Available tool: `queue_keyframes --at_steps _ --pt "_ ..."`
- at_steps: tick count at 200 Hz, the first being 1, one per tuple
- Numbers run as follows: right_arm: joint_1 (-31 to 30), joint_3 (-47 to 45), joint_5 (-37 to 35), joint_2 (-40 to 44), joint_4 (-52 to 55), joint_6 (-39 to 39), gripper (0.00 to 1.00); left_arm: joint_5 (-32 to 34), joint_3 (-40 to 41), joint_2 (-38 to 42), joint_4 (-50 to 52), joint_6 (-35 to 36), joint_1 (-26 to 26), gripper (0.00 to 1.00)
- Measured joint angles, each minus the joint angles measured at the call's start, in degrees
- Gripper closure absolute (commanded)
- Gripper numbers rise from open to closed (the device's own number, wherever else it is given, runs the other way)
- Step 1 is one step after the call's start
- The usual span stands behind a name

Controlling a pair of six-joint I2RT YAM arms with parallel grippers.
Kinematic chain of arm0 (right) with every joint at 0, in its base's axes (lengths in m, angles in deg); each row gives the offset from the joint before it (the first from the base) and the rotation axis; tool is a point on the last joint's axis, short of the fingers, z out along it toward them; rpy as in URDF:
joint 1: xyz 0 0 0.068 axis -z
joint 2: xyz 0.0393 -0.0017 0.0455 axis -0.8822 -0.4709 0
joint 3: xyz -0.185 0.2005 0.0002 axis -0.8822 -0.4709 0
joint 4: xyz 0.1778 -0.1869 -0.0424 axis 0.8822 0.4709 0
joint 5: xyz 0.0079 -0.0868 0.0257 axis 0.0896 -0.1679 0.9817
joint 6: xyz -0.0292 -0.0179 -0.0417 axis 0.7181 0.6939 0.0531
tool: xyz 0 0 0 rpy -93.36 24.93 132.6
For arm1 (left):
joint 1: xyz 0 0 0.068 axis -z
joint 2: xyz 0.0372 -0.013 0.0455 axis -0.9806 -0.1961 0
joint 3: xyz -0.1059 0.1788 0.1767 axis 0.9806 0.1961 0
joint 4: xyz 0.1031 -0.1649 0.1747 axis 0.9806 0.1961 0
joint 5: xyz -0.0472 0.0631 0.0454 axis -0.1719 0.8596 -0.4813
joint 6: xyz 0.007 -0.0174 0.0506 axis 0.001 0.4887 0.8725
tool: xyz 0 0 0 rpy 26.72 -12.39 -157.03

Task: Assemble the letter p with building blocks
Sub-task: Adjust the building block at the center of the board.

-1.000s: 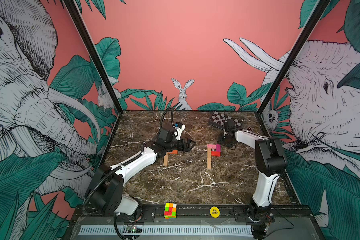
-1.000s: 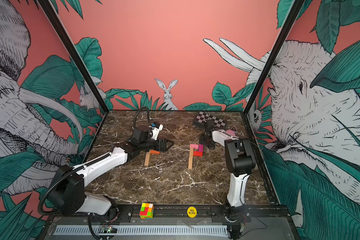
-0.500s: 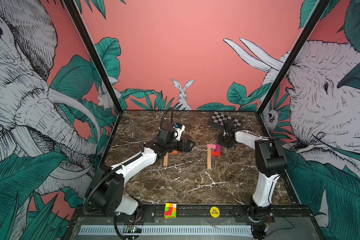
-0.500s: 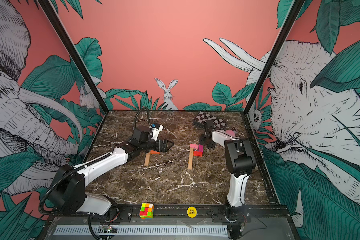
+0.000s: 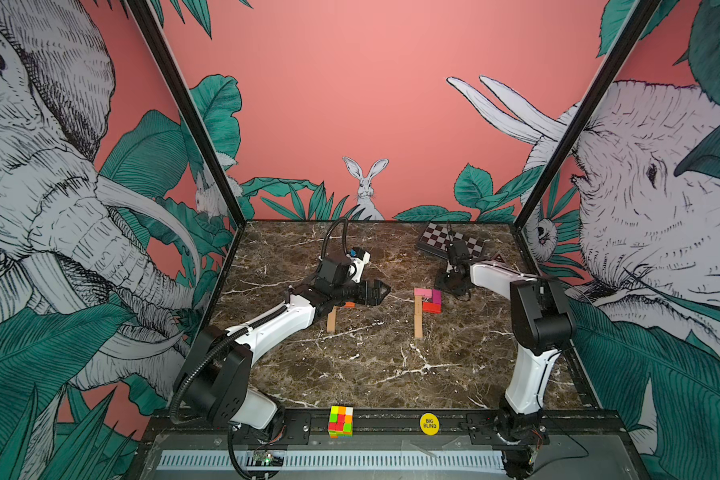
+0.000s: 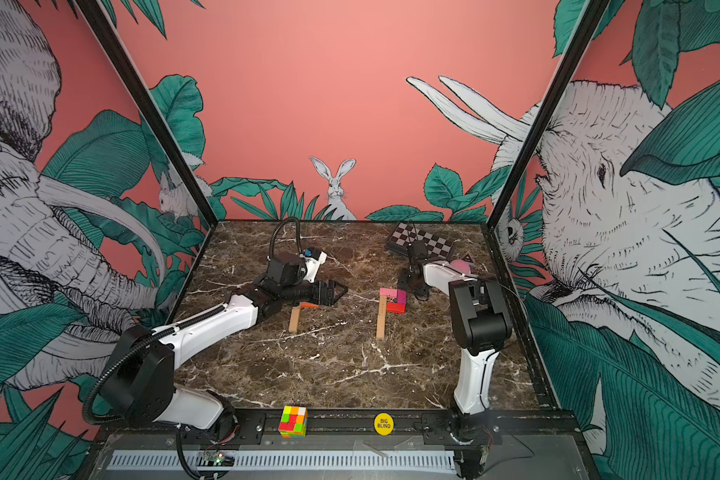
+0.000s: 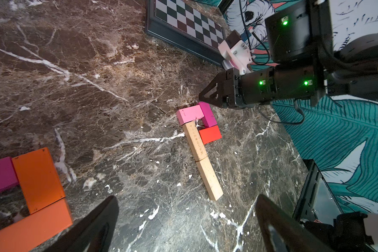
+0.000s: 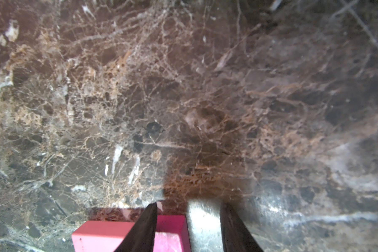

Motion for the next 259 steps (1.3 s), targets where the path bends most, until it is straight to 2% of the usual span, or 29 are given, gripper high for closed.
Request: queue_keyframes --at_steps 116,172,190,220,259 --pt "-0.1 -1.3 0.3 0.8 -1.2 0.0 0.52 -1.1 0.0 -1.9 -0.6 -0.6 0.0 0.0" --pt "-0.1 1.2 -0.2 1.3 3.1 0.0 0.49 -1.3 0.4 -2.5 -0.8 -1.5 -0.1 0.0" --pt "0.2 0.8 -0.7 4.1 4.1 0.2 0.46 -1.5 1.1 -2.5 -1.0 -1.9 -0.3 0.01" --pt "0.4 -2.8 -0.6 13.1 4.3 0.8 0.47 -2.2 2.1 -2.5 -1.4 -2.5 -0.4 0.0" --pt "-1.0 -15.7 -0.1 23.9 4.4 0.2 0.63 -3.0 3.1 -2.7 -2.1 -3.0 -0.4 0.0"
